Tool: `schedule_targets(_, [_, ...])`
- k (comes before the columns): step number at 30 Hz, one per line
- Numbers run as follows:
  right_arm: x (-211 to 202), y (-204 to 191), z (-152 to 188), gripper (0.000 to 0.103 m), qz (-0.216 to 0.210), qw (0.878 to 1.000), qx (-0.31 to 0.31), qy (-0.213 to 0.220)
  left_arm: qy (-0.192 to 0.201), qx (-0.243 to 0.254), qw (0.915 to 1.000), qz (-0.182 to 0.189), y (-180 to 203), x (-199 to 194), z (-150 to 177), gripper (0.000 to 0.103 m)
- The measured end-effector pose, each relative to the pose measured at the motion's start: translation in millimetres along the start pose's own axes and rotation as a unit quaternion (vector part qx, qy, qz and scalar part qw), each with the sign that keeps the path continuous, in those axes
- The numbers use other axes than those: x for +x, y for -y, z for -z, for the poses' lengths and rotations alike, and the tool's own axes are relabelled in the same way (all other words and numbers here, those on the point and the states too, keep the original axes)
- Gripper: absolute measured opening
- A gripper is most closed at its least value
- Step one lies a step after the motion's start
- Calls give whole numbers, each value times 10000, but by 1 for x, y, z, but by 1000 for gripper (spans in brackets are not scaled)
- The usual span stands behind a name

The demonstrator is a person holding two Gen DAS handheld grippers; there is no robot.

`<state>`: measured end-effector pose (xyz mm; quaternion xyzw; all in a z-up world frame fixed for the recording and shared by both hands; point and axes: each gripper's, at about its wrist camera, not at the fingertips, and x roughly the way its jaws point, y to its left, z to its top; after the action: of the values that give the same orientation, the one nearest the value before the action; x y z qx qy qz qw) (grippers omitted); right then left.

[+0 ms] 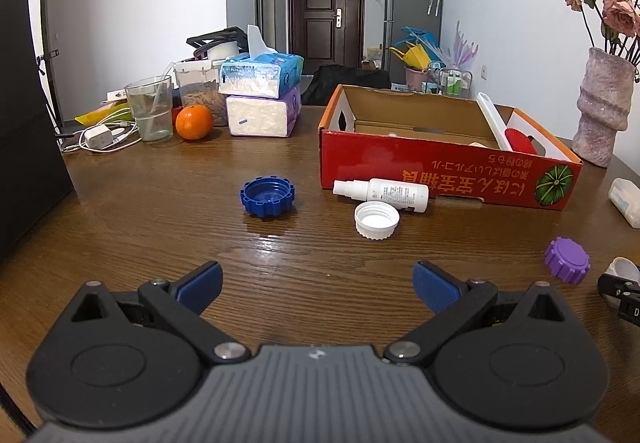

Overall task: Organize rigid objects
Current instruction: 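Grasp the white tape roll with the right gripper, then grasp the purple gear-shaped cap with the left gripper while the right gripper holds the tape roll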

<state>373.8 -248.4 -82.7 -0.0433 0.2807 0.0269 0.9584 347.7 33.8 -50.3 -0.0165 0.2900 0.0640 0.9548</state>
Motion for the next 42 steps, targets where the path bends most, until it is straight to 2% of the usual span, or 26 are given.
schedule_targets(9, [-12,2,0,42,24,9993,-46,361,47,-53,9999,122,14,2,0,103])
schedule_targets(15, [-21,13,-3,42,67,9982,2,593,72,84,9997,232,41,1,1,103])
schedule_targets(31, [-29,84,-1,42,285,9953,293,875,-161,295,9976,611,125,13,5,103])
schedule_targets(42, [-26,129,4,42,396,9949,315,869,-170,515,9945,893,195,18,10,103])
